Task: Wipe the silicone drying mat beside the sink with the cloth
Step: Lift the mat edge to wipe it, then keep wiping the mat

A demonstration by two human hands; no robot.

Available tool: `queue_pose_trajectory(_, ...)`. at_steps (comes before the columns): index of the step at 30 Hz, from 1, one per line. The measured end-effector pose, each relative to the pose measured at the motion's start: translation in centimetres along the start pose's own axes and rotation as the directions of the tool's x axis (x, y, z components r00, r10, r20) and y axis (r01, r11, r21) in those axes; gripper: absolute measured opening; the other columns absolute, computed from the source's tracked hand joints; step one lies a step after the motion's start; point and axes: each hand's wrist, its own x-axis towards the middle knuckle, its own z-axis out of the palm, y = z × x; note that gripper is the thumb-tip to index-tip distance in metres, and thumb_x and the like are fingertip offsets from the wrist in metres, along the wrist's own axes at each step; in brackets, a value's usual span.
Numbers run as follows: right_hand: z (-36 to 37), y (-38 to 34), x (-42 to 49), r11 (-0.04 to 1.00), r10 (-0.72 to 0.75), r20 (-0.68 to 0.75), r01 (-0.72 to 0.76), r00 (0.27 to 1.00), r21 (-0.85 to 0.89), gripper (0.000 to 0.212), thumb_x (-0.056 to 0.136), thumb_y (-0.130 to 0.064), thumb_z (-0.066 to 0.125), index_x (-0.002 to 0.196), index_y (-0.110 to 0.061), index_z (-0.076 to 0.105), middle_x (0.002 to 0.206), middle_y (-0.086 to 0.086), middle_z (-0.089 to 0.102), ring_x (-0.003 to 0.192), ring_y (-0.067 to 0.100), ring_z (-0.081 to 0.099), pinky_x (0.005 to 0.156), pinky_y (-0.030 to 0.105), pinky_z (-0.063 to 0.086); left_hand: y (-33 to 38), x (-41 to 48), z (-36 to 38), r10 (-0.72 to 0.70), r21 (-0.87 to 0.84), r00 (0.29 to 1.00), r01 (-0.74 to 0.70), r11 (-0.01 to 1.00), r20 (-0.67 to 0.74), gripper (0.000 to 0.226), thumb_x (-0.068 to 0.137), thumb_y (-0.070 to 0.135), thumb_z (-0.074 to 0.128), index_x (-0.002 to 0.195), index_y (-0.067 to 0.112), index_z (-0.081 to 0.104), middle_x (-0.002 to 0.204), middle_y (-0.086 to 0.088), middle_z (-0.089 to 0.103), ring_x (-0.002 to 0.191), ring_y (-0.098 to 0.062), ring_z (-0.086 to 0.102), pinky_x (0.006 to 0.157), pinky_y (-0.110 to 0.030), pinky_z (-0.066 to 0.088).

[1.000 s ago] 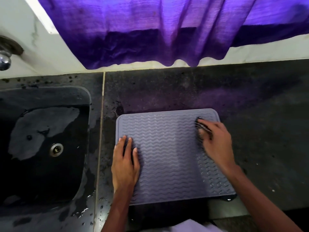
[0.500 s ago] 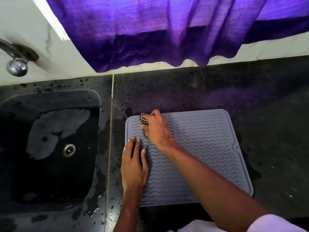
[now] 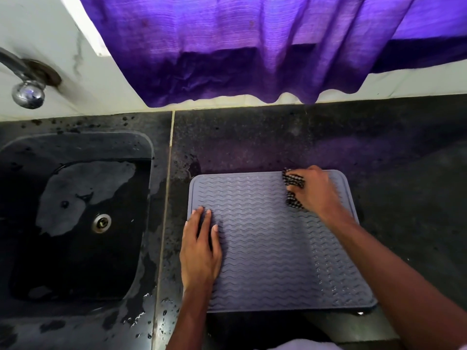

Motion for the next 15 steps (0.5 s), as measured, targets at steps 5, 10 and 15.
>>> queue_pose_trajectory(5,-3.3,5.0,-0.5,0.99,0.121,-0.027,-0.123,0.992,-0.07,0.04,0.079,-0.029,0.076,0.118,-0.035,0.066,0.109,0.011,0.063,0.097,0.037,0.065,0.086,0.048,0.055,-0.1,-0.1,0.0,-0.01,-0.011,1.0,0.01,1.0,-0.009,0.049,0.105,0.037,0.037,0.144,0.013,0.054,0.154,0.0,0.045,0.143,-0.017,0.041,0.12,-0.014,0.011)
queue_pose_trajectory(10,-5.0,7.0,-0.7,0.989,0.054,-0.03,-0.058,0.998,-0.138,0.06,0.08,-0.022,0.075,0.135,-0.026,0.049,0.12,0.013,0.06,0.105,0.039,0.06,0.088,0.05,0.053,-0.1,-0.1,0.1,0.001,-0.01,1.0,-0.001,1.0,-0.018,0.049,0.105,0.037,0.038,0.144,0.013,0.054,0.154,-0.001,0.045,0.143,-0.017,0.041,0.122,-0.033,0.029)
queue_pose_trajectory(15,-7.7,6.6,0.7,0.953,-0.257,0.031,0.259,0.966,-0.158,0.05,0.075,-0.014,0.076,0.123,-0.022,0.064,0.113,0.004,0.06,0.101,0.027,0.061,0.084,0.038,0.049,-0.3,-0.1,0.3,-0.005,-0.001,1.0,0.005,1.0,-0.005,0.051,0.105,0.039,0.036,0.145,0.014,0.053,0.155,-0.001,0.044,0.144,-0.017,0.039,0.122,-0.026,0.022)
